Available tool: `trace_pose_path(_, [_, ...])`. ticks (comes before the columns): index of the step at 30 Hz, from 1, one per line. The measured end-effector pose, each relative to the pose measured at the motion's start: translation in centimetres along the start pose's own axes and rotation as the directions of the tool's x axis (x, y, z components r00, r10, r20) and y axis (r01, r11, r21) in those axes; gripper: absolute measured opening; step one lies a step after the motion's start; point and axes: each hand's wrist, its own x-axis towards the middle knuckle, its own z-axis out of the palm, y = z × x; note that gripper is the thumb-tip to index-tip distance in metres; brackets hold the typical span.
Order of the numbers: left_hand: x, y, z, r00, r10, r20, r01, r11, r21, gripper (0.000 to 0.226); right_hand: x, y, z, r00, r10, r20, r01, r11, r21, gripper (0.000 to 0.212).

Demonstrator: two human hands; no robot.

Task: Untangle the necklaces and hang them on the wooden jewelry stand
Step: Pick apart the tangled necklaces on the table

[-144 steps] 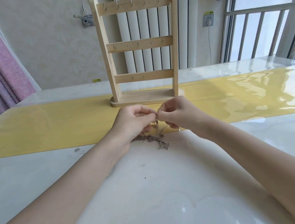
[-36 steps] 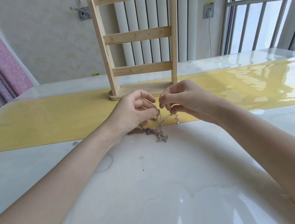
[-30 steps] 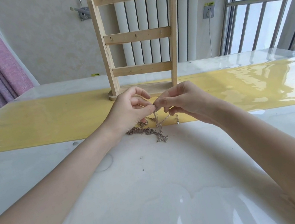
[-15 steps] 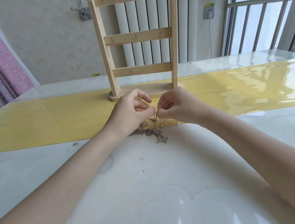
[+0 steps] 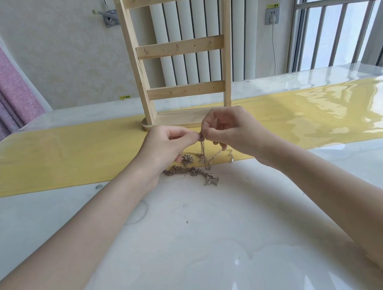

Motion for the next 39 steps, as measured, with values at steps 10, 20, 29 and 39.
trace_pose_path(10, [0.3,0.0,-0.2,1.0,-0.022,-0.01,0.021,0.999,-0.04,0.002,0.0,0.0,0.1,1.0,0.009,0.015,-0.009,0.999,0.042,0.012])
trace_pose_path(20, [0.5,-0.5,-0.4,0.989,0.148,-0.018,-0.146,0.985,0.095,0.01,-0.1,0.1,-0.3,0.985,0.106,0.135,-0.137,0.959,0.246,0.005])
trace_pose_path(29, [0.7,-1.1,-0.4,0.959,0.273,0.071,-0.282,0.916,0.285,0.017,0.0,-0.1,-0.8,0.984,0.158,0.085,-0.167,0.98,0.111,0.018])
trace_pose_path(39, [0.7,-0.8,-0.5,0.95,0.305,0.061,-0.311,0.932,0.185,0.022,-0.3,0.2,-1.1,0.974,0.145,0.171,-0.183,0.955,0.233,0.015])
